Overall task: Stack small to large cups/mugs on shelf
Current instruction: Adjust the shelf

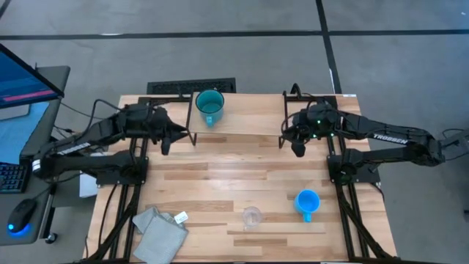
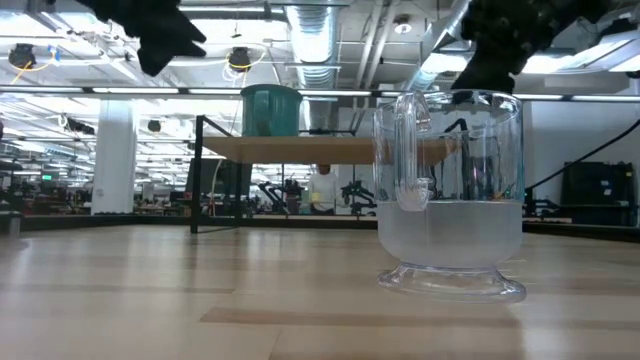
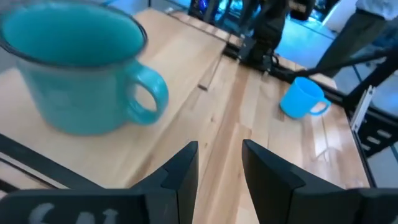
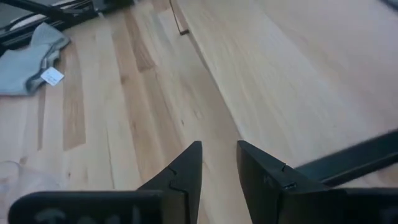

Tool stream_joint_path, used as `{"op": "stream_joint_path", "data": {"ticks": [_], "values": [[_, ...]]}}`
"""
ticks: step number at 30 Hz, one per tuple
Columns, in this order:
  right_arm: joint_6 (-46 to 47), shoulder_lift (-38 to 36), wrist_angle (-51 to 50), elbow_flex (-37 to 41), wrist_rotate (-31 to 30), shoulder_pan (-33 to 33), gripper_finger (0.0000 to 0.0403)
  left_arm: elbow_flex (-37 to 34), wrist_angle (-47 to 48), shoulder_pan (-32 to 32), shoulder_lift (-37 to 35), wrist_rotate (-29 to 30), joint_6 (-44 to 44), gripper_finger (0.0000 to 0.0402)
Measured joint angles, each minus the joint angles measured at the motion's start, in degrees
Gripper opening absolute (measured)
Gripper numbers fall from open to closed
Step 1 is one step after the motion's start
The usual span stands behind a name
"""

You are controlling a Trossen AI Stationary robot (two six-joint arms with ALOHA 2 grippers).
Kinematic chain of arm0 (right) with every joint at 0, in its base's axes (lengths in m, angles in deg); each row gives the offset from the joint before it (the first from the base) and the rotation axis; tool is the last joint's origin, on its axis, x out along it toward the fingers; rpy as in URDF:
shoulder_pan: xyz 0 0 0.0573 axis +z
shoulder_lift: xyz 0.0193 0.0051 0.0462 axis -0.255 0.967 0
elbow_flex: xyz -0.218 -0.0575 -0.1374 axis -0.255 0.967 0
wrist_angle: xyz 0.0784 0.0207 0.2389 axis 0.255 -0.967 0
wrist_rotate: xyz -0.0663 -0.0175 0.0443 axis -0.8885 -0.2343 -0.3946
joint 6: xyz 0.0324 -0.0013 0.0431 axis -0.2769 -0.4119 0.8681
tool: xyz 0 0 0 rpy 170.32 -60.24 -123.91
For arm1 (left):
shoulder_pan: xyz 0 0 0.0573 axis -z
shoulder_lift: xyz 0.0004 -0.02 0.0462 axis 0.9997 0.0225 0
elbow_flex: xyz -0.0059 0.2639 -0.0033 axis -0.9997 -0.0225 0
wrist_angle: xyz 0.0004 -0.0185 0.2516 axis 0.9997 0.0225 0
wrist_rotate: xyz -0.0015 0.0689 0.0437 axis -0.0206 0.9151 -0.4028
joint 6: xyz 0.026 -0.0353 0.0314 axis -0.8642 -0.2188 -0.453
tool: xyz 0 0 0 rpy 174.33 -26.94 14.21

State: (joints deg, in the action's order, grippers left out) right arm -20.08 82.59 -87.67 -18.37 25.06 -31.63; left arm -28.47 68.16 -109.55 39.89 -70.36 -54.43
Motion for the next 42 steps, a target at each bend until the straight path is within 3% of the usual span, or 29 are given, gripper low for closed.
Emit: {"op": "stream_joint_path", "data": {"ticks": [9, 16, 23, 36, 42], "values": [[2.78, 0.17, -5.74, 0.0, -0.49, -0.1, 0.0095, -3.03, -0.49, 1.87, 0.27, -0.28, 0.94, 0.0114], [3.17, 0.2, -5.03, 0.0, -9.73, -0.14, 0.007, -3.03, -0.5, 2.09, 0.13, -1.76, 0.65, 0.0114], [3.04, 0.2, -5.35, 0.0, -13.55, -0.97, 0.0057, -3.03, -0.44, 2.09, 0.13, -1.77, 0.22, 0.0114], [1.41, 0.24, 0.66, 0.02, -10.03, 2.37, 0.0054, -3.03, -0.38, 2.07, 0.13, -1.72, 0.0, 0.0114], [5.78, 1.31, -7.5, 0.03, -7.88, 2.6, 0.0054, -3.03, -0.19, 2.07, 0.13, -1.72, -0.02, 0.0114]]}}
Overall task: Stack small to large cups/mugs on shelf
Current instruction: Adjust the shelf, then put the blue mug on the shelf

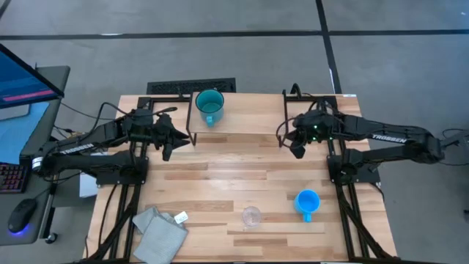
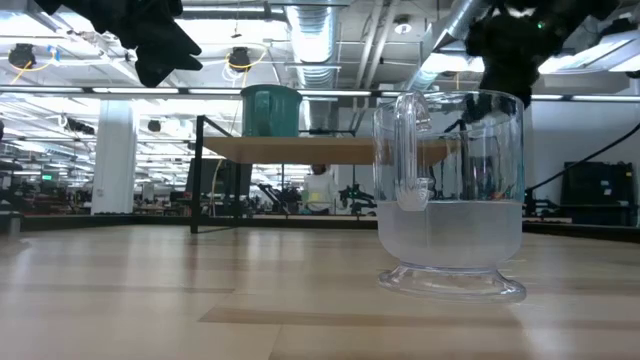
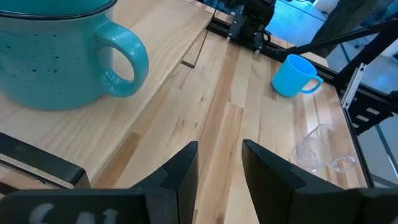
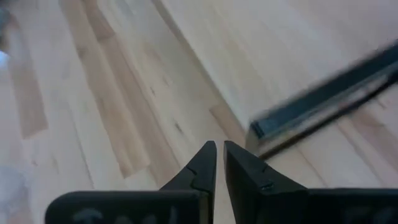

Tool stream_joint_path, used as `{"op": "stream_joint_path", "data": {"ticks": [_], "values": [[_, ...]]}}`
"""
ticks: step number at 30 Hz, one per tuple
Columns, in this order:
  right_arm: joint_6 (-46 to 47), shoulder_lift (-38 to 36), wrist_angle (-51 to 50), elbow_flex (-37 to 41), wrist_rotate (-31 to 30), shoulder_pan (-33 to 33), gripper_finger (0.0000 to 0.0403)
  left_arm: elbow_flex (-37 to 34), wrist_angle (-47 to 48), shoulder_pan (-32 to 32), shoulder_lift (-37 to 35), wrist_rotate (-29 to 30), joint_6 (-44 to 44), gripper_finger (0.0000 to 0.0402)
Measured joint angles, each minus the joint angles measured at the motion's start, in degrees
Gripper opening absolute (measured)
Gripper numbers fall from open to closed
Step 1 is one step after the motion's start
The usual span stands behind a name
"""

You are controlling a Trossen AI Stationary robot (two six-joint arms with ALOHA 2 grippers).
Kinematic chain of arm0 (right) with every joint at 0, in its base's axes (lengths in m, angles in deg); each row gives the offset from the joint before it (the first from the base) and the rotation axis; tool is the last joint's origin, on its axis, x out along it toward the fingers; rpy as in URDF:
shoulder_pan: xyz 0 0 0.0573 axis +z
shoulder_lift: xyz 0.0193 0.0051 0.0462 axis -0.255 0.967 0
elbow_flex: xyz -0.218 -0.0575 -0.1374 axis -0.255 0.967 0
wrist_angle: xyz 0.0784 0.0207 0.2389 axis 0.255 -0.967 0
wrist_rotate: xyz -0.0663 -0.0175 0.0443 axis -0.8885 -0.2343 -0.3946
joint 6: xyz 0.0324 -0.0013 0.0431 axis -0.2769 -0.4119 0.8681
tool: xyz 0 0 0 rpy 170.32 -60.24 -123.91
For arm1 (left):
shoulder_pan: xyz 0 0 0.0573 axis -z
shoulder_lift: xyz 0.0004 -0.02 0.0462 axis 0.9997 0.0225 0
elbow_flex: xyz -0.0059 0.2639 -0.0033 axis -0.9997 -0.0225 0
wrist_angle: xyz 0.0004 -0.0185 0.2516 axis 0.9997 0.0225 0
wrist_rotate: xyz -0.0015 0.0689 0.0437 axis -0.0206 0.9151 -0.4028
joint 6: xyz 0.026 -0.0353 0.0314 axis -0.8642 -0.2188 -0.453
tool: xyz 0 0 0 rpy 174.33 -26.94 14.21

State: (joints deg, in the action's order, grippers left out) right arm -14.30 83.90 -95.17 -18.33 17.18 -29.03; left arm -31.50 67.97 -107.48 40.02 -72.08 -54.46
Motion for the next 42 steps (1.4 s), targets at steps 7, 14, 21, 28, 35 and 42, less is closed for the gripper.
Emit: {"op": "stream_joint_path", "data": {"ticks": [7, 14, 21, 28, 35, 42], "values": [[-1.82, 2.51, 2.07, -0.03, -3.67, -1.04, 0.0054, 0.0, 0.0, 0.0, 0.0, 0.04, 0.0, 0.0114], [-3.37, 5.81, 2.3, -0.03, -4.53, -3.44, 0.0054, 0.0, 0.09, 0.0, 0.0, 0.04, 0.25, 0.0114], [-4.32, 5.46, 4.27, -0.03, 2.44, -1.51, 0.0054, 0.0, 0.7, 0.0, 0.01, -1.35, 0.28, 0.0114], [-3.13, 4.31, 5.12, -6.44, 8.33, 5.21, 0.0054, 0.0, 1.9, 0.0, 0.02, -3.13, -0.12, 0.0114], [-0.06, 5.35, -12.6, -17.84, 9.47, 11.87, 0.0054, 0.0, 3.11, 0.0, 0.03, -5.85, -1.12, 0.0114], [13.32, 7.36, -30.09, -24.6, 9.67, 19.28, 0.0054, 0.0, 9.83, 0.07, 0.07, -4.05, -3.9, 0.0114]]}}
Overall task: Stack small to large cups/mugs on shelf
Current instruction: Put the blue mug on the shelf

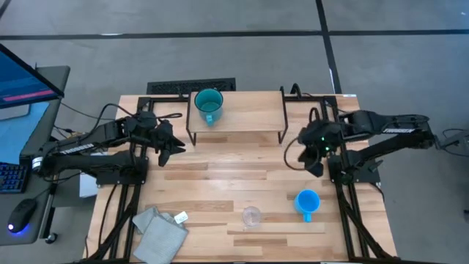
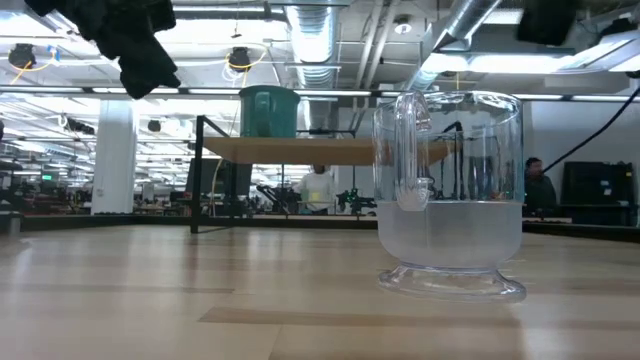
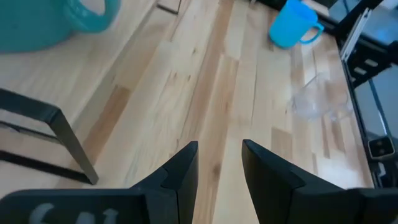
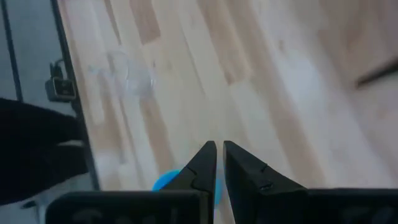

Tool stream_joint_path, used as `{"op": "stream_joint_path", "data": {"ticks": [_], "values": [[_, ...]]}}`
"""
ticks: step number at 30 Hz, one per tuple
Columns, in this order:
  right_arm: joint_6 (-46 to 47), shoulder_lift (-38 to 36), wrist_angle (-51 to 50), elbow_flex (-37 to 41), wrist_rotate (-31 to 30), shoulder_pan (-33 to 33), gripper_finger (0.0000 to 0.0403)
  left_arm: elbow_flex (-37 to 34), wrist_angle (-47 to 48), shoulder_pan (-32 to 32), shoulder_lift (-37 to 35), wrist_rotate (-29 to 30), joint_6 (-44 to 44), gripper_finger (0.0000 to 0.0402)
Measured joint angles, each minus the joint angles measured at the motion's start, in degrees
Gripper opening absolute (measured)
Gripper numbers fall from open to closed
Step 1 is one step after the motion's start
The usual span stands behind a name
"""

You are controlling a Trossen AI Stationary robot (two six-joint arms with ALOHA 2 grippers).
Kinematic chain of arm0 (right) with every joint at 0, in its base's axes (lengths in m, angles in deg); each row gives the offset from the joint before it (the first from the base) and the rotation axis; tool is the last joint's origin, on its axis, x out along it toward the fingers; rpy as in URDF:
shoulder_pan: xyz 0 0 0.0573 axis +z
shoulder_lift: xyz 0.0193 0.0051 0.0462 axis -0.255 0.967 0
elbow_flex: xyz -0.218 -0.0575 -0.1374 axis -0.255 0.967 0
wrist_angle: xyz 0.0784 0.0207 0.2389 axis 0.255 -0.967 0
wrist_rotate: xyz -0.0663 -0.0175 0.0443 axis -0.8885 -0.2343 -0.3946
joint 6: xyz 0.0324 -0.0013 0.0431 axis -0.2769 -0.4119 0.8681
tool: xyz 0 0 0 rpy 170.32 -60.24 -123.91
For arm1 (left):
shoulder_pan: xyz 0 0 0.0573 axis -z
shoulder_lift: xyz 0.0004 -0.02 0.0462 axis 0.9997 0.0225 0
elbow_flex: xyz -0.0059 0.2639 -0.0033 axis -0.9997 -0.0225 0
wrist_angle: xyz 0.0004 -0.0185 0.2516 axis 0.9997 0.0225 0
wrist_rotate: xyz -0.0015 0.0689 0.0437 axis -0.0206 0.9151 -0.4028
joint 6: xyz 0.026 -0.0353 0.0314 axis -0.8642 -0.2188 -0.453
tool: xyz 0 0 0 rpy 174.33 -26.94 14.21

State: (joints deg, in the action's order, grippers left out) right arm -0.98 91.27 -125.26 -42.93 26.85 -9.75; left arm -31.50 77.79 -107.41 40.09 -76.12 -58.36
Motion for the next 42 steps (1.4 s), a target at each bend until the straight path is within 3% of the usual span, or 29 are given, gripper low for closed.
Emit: {"op": "stream_joint_path", "data": {"ticks": [6, 17, 24, 34, 38, 42], "values": [[14.06, 0.35, 0.14, -0.33, 0.0, 3.89, 0.0054, 0.0, 0.71, 0.02, 0.0, 0.61, -1.51, 0.0114], [19.44, 1.8, 0.86, -0.32, 0.01, 7.19, 0.0054, 0.0, 0.62, 0.02, 0.0, 0.59, -4.18, 0.0114], [15.7, 3.55, 1.01, -0.33, 3.3, 7.76, 0.0067, 0.0, 0.56, 0.02, 0.0, 0.6, -2.09, 0.0114], [10.8, 6.45, 1.46, -0.29, 7.43, 7.72, 0.0171, 0.0, 0.69, 0.02, -0.02, 1.55, -0.12, 0.0114], [8.87, 7.51, 4.17, -0.28, 8.13, 8.93, 0.0197, 0.0, 2.22, 0.04, -0.01, 1.55, -0.18, 0.0114], [0.23, 8.23, 1.81, -0.36, 7.16, 12.1, 0.0208, 0.0, 4.89, 0.02, 0.0, 1.55, 1.67, 0.0114]]}}
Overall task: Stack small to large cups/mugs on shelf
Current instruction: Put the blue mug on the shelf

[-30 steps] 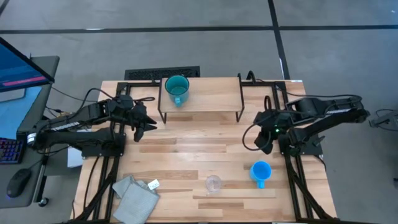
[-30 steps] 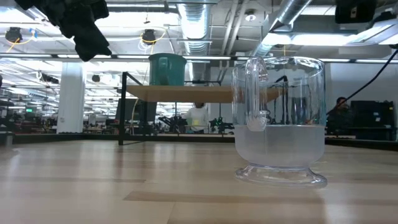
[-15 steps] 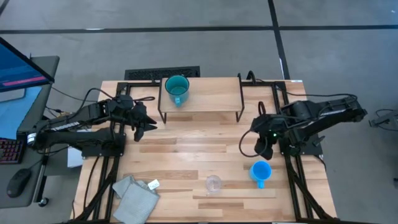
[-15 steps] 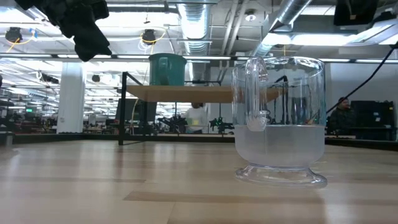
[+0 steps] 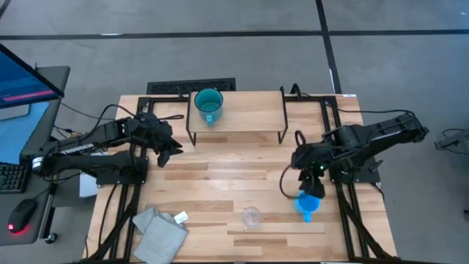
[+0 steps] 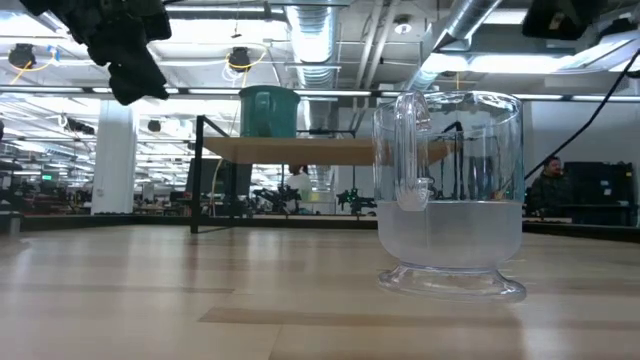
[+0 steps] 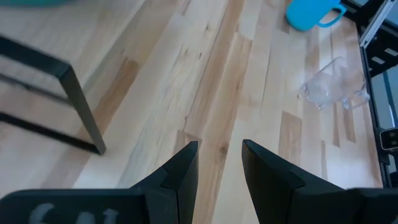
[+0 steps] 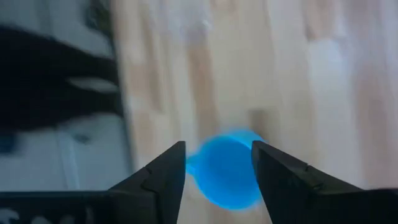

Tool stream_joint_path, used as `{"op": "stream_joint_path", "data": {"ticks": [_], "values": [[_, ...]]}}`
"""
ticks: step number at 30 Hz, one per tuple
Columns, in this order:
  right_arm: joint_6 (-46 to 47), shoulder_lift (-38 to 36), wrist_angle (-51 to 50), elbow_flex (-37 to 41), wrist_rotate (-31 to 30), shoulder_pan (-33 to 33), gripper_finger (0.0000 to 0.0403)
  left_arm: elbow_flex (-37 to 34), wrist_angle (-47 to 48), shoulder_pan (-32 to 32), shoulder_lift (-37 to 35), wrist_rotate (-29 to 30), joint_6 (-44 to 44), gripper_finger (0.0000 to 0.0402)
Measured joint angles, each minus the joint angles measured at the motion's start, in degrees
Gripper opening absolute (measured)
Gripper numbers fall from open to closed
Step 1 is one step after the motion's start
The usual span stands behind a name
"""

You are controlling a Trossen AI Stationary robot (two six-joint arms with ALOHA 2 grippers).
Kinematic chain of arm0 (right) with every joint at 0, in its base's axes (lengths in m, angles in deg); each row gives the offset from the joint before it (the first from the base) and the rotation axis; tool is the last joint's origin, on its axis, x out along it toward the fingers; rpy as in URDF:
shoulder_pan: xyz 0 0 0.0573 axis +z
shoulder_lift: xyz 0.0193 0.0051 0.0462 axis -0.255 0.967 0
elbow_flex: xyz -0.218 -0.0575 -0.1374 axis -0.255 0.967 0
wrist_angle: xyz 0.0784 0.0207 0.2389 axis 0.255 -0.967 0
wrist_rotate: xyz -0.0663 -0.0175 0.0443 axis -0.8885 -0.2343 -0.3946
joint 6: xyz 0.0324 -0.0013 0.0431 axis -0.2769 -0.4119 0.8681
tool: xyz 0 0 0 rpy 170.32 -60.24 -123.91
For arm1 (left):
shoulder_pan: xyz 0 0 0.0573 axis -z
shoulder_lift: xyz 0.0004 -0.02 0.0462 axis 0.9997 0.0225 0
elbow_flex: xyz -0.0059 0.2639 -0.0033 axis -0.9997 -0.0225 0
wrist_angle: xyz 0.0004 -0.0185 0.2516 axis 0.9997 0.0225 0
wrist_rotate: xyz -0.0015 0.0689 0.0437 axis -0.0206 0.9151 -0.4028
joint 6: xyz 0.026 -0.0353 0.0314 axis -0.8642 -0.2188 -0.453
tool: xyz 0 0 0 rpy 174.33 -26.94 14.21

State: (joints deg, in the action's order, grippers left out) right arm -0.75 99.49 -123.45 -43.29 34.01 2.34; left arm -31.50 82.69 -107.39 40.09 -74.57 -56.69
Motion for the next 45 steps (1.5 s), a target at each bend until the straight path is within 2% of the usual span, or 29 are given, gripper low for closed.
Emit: {"op": "stream_joint_path", "data": {"ticks": [5, 8, 18, 22, 38, 45], "values": [[-4.92, 3.42, -8.51, 0.14, -7.01, 5.3, 0.0203, 0.0, 1.03, 0.0, -0.02, 0.0, 1.1, 0.0114], [-5.11, 5.74, -9.22, 0.07, -9.15, 7.87, 0.0197, 0.0, 0.96, 0.0, 0.0, 0.02, 1.17, 0.0114], [-5.05, 14.71, -8.34, 0.11, -9.41, 12.12, 0.0185, 0.0, 0.71, 0.02, -0.02, 0.04, 2.08, 0.0114], [-4.97, 17.12, -6.02, 2.46, -9.7, 12.86, 0.0185, 0.0, 0.73, 0.01, 0.0, 0.04, 2.1, 0.0114], [-0.11, 9.43, 6.6, 16.74, -10.55, 12.75, 0.0177, 0.0, 0.71, 0.02, 0.0, -0.02, 3.23, 0.0114], [-0.2, 9.42, 8.3, 18.4, -11.06, 12.37, 0.0162, 0.0, 0.61, 0.02, 0.0, 0.35, 4.17, 0.0114]]}}
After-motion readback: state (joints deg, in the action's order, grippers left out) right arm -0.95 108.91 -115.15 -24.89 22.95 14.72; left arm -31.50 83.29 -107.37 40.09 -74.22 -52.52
